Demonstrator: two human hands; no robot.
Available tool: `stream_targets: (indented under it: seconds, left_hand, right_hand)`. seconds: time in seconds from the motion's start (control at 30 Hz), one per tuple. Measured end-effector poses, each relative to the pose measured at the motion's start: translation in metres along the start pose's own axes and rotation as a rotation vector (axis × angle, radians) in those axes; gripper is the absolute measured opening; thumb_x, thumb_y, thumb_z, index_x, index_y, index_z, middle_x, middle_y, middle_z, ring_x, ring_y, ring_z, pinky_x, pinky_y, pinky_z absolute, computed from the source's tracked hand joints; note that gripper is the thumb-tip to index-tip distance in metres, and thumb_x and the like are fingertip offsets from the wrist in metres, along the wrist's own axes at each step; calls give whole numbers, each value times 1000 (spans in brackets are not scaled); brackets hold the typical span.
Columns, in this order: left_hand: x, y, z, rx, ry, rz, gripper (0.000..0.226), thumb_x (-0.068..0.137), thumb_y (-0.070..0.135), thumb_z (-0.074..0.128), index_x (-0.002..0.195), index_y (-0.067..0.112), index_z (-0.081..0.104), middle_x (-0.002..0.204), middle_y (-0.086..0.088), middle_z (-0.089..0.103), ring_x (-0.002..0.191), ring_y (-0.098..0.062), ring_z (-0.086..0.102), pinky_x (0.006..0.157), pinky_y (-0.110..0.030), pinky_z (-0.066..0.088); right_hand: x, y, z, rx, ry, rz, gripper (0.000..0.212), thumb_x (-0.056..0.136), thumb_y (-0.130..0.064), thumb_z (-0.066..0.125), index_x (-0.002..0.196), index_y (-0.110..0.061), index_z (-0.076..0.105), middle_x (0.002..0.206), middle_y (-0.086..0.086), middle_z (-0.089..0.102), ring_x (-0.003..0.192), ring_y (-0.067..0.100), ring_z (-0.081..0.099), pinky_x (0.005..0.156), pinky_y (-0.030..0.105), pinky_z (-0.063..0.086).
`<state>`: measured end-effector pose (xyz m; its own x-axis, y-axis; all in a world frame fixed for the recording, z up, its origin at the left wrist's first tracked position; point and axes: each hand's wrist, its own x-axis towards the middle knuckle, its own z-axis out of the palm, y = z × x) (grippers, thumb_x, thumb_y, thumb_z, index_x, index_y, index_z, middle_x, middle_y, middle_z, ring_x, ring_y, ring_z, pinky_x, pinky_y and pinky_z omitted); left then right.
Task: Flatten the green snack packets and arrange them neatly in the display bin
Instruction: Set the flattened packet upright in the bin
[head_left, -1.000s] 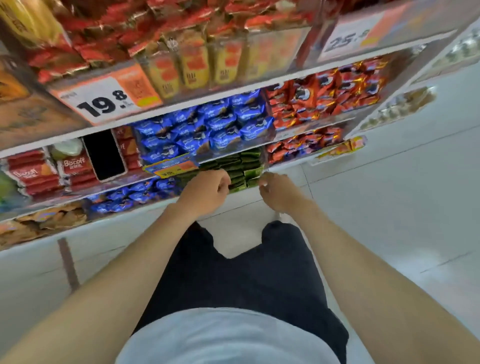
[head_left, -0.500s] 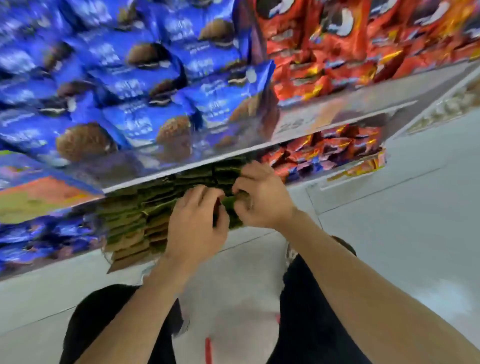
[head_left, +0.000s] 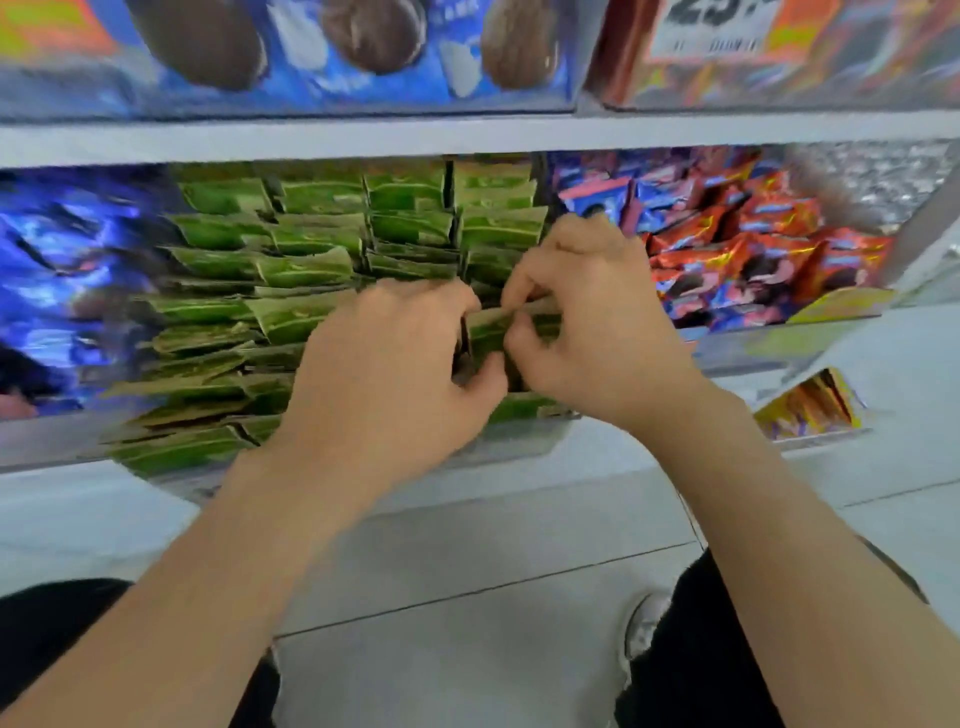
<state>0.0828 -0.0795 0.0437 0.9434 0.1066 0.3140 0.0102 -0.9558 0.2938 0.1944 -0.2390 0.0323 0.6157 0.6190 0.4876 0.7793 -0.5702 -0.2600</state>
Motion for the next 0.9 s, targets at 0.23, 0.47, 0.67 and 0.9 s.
stream_targets:
  seconds: [0.23,0.47,0.67,0.9]
  left_hand:
    - [-31,9,-3,90,43,39,33,100,32,65,132,25,62,118,-2,74,103,-28,68,86,-45,56]
    - [-20,22,-17,30,-29,-31,33,109,50,44,108,28,69,93,9,70,85,-14,66,79,-39,56]
    - [2,27,-6,44,-70,-31,31,99,62,56,108,38,74,99,8,57,99,-18,55,91,-46,52]
    - [24,33,2,57,-106,-97,20,101,39,63,117,38,75,97,10,47,96,-16,53,94,-46,50]
  right_hand:
    - [-35,-24,-23,-95,-102,207,34,78,-32,49,94,-26,78,92,2,67,102,38,55,85,44,40]
    - [-28,-18,-47,-60,-233,228,57,108,-38,47,54,-20,41,56,-3,45,65,29,47,85,44,47]
    - [10,11,-38,310,-236,390,22,86,-10,73,102,-21,82,86,-6,79,80,3,72,68,11,57]
    - [37,25,-43,440,-379,487,32,72,-6,89,101,-19,81,68,-11,61,49,0,52,47,14,40]
